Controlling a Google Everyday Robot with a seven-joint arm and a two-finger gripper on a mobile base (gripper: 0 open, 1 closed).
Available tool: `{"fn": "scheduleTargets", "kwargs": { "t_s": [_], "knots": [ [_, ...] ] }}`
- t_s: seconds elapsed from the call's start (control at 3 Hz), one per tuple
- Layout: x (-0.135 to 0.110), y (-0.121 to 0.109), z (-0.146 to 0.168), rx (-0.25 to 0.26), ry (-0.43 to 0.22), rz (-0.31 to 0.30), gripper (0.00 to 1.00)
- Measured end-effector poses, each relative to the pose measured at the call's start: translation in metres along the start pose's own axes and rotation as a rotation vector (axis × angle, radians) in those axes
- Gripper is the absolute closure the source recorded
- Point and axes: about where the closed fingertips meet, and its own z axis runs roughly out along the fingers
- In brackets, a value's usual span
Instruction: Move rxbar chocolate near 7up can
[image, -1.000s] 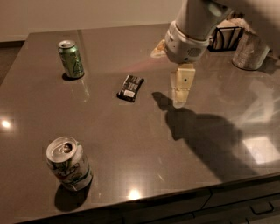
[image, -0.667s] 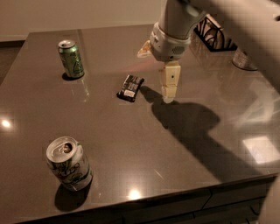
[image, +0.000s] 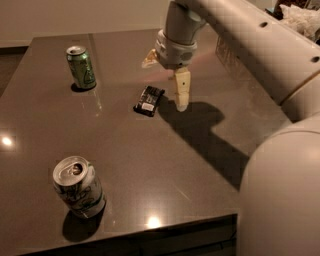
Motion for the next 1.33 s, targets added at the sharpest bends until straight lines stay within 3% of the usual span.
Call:
{"fn": "scheduleTargets", "kwargs": {
  "t_s": [0.67,1.33],
  "knots": [
    [-0.019,-0.007,0.035,-0.081,-0.016,-0.130,0.00],
    [-0.028,-0.011,0.055,-0.132,-0.012,-0.189,0.00]
  ]
}}
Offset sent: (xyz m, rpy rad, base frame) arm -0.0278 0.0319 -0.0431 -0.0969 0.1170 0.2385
